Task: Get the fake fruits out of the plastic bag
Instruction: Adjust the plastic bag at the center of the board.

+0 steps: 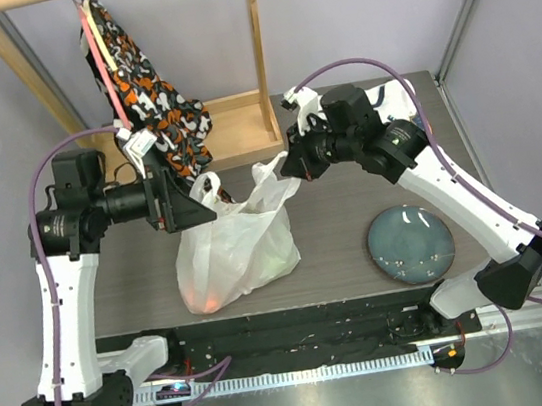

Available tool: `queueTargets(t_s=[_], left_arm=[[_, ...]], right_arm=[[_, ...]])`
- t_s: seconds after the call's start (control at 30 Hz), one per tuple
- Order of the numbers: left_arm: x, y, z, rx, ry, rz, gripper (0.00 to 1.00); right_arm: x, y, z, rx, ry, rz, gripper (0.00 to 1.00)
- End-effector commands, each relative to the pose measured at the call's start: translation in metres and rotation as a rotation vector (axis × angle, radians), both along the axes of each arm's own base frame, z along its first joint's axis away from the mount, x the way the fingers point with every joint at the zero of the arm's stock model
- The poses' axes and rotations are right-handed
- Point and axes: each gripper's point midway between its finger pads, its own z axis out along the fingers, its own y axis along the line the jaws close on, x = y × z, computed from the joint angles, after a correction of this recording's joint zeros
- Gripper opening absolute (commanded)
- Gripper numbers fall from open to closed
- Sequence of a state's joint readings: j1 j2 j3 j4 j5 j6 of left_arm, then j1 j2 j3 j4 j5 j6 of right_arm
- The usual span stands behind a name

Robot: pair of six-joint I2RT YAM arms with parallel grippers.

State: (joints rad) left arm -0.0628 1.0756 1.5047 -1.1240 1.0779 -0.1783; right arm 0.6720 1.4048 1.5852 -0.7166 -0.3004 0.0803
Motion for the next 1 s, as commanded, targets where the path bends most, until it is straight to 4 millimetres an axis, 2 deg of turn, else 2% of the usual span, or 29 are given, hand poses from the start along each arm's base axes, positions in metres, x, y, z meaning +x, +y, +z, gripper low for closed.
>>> queueTargets(t_s=[0.0,0.2,0.3,0.43,0.6,0.67,0.83,0.9,0.97], left_arm=[[0.009,-0.011,0.007,0.004,-0.019,-0.041,0.90],[0.049,-0.005,0.000,0.075,-0.042,0.069,0.89],[0.058,-0.011,0.005,0.042,-0.031,0.056,0.89],[0.071,-0.022,-0.003,0.052,-0.012,0.019,0.88],[0.055,-0.046,0.004,0.023,0.001,-0.103,0.87],[0.057,-0.041,-0.001,0.069,-0.002,-0.075,0.83],[0.052,-0.020,0.005,0.195,-0.123,0.004,0.77],[0.039,-0.019,0.010,0.180,-0.139,-0.016,0.77],[0.038,-0.019,0.007,0.178,-0.142,-0.016,0.80]], right_arm=[[0.003,0.009,0.017,0.096,0.032,-0.047,0.01],[0.005,0.016,0.023,0.116,0.025,-0.022,0.01],[0.004,0.015,0.019,0.111,0.031,-0.023,0.01],[0.006,0.012,0.014,0.105,0.042,-0.043,0.01],[0.018,0.004,0.015,0.117,0.059,-0.104,0.01],[0.026,-0.001,0.015,0.120,0.061,-0.129,0.01],[0.037,-0.011,0.013,0.123,0.075,-0.171,0.01],[0.039,-0.012,0.010,0.122,0.080,-0.175,0.01],[0.042,-0.013,0.008,0.125,0.082,-0.180,0.01]])
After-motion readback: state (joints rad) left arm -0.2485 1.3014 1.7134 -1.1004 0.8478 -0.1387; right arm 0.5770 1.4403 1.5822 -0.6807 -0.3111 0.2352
